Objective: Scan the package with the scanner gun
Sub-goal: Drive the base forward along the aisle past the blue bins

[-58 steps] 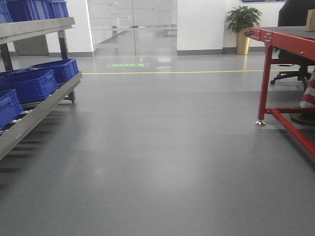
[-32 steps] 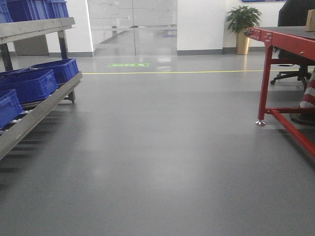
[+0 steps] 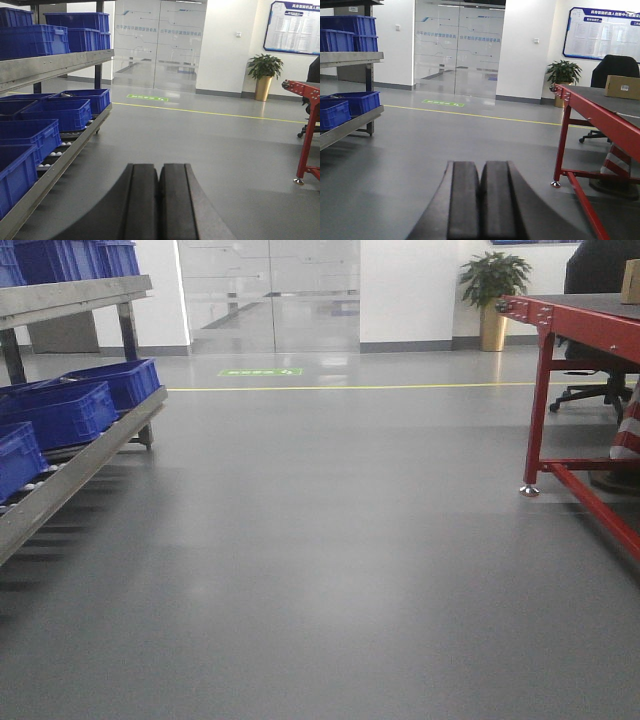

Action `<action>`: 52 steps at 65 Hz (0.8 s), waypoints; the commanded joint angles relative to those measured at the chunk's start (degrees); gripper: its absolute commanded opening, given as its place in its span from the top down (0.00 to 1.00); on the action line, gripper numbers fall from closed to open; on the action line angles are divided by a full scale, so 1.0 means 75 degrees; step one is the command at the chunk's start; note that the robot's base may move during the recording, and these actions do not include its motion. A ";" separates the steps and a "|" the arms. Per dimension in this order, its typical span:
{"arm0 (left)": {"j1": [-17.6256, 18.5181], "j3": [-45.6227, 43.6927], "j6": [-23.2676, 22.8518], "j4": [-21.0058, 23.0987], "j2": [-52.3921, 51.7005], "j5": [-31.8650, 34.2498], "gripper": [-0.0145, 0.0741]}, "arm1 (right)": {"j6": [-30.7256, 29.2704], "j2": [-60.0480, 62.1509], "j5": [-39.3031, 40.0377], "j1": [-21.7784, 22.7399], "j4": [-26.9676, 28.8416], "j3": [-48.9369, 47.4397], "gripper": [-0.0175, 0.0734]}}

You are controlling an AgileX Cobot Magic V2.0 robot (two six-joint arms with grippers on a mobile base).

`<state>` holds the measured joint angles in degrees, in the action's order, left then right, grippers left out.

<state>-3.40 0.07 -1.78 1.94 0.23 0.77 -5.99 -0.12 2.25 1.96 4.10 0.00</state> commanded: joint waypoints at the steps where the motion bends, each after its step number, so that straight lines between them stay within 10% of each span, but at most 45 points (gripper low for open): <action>1: 0.0052 -0.0010 -0.0009 -0.0014 -0.0031 0.0098 0.96 | 0.0007 0.0017 0.0168 0.0018 -0.0044 0.0000 0.99; 52: 0.0052 -0.0010 -0.0009 -0.0014 -0.0031 0.0098 0.96 | 0.0007 0.0017 0.0168 0.0018 -0.0044 0.0000 0.99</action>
<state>-3.40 0.07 -1.78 1.94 0.23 0.77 -5.99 -0.12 2.25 1.96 4.10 0.00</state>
